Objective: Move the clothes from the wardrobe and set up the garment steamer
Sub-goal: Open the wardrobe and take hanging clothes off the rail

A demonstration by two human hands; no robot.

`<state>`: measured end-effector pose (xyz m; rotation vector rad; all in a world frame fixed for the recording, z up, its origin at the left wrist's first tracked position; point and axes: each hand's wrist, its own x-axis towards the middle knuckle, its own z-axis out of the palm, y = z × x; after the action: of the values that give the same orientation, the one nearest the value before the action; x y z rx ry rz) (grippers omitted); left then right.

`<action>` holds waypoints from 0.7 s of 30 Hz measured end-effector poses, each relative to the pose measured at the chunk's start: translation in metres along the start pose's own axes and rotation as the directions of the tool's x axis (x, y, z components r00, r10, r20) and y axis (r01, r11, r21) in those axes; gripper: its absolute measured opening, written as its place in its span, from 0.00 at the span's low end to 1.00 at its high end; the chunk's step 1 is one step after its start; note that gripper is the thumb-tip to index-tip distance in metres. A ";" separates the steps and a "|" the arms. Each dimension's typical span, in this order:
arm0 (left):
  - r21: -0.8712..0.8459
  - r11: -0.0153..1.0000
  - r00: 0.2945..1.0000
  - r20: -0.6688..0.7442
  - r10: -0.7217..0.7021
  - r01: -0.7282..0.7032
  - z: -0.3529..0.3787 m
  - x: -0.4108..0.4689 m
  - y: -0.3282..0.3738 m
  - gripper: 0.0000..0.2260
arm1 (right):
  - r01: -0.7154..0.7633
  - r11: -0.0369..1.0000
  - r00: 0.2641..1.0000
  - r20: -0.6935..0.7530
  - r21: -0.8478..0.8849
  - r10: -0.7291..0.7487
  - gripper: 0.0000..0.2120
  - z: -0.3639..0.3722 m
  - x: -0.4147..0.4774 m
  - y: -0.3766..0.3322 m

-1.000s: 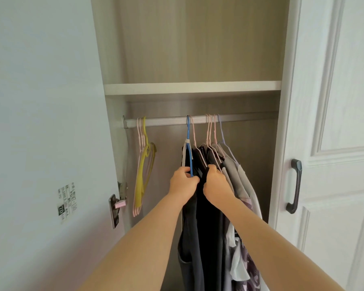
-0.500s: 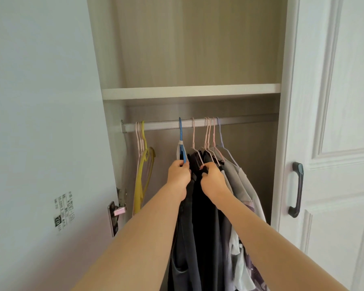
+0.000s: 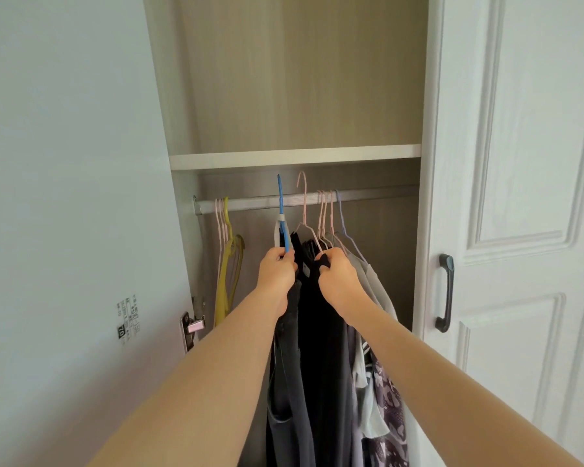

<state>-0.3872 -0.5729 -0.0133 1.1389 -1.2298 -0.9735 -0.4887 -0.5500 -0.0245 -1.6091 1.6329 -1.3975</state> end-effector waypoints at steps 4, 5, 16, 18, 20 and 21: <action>-0.004 0.999 0.999 -0.015 -0.040 0.040 -0.004 -0.022 -0.007 0.05 | -0.032 0.999 0.999 0.001 0.007 0.032 0.14 -0.008 -0.025 0.000; -0.005 0.999 0.999 -0.016 -0.050 0.050 -0.005 -0.028 -0.009 0.05 | -0.045 0.999 0.999 0.003 0.015 0.045 0.14 -0.010 -0.033 0.000; 0.005 0.994 0.993 0.052 -0.110 0.110 -0.024 -0.129 -0.003 0.08 | -0.111 0.991 0.993 -0.042 0.076 0.114 0.09 -0.036 -0.144 -0.005; -0.018 0.991 0.989 0.070 -0.129 0.130 -0.028 -0.156 0.003 0.07 | -0.108 0.991 0.993 -0.032 0.083 0.111 0.08 -0.044 -0.171 -0.011; -0.028 0.989 0.986 0.089 -0.141 0.144 -0.033 -0.182 0.009 0.06 | -0.111 0.991 0.993 -0.029 0.076 0.114 0.08 -0.054 -0.200 -0.019; -0.026 0.988 0.983 0.103 -0.150 0.153 -0.037 -0.195 0.011 0.06 | -0.110 0.992 0.993 -0.034 0.066 0.113 0.08 -0.058 -0.215 -0.022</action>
<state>-0.3726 -0.3760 -0.0391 1.1820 -1.2157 -1.1744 -0.4820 -0.3282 -0.0524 -1.4409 1.6554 -1.4165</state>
